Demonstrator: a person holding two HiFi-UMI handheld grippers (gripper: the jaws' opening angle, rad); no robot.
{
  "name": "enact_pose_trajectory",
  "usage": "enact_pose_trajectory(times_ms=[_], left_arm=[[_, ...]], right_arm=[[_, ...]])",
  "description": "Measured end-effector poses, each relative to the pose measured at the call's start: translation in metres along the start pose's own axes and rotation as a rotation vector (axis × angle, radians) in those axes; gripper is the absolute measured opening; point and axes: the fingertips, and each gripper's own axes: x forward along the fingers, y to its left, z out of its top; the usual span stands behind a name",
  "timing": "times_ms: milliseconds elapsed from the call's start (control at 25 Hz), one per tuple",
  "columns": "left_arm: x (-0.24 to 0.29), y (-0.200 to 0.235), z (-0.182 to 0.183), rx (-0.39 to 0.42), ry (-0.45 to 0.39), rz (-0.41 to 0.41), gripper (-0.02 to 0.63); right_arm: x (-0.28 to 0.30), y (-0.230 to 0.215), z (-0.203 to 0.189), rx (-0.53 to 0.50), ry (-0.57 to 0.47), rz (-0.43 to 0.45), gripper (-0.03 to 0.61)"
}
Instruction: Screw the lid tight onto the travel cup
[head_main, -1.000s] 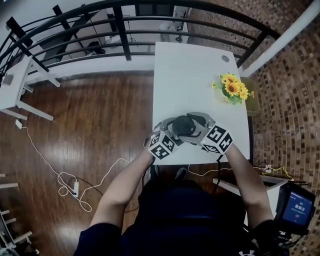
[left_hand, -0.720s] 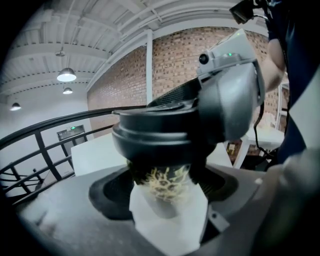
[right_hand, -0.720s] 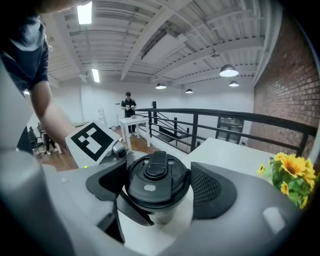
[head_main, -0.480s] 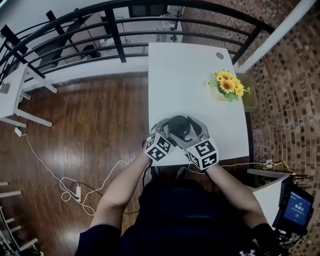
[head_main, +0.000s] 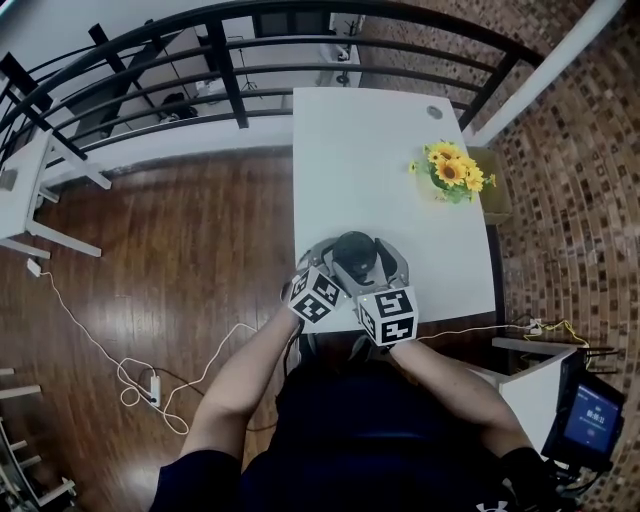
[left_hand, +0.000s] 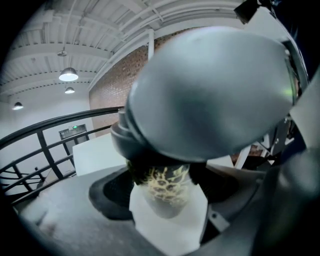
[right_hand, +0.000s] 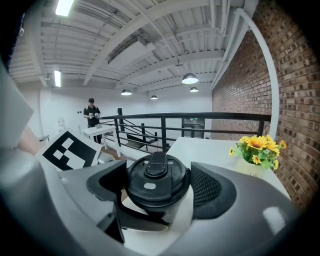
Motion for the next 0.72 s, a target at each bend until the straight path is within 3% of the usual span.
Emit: enact_pose_trajectory(times_ms=[320,520,720], left_arm=[[0.003,0.001,-0.001,0.003,0.006,0.007,0.397],[-0.003,0.002,-0.004,0.011,0.044,0.042,0.400],[-0.026,-0.005,-0.015,-0.097,0.038,0.075,0.410]], right_arm=[[0.002,-0.003,-0.002,0.014,0.005,-0.006,0.405],[0.004,0.003,-0.006,0.079,0.033,0.062,0.408],[0.002,0.020,-0.012,0.013,0.045,0.134,0.410]])
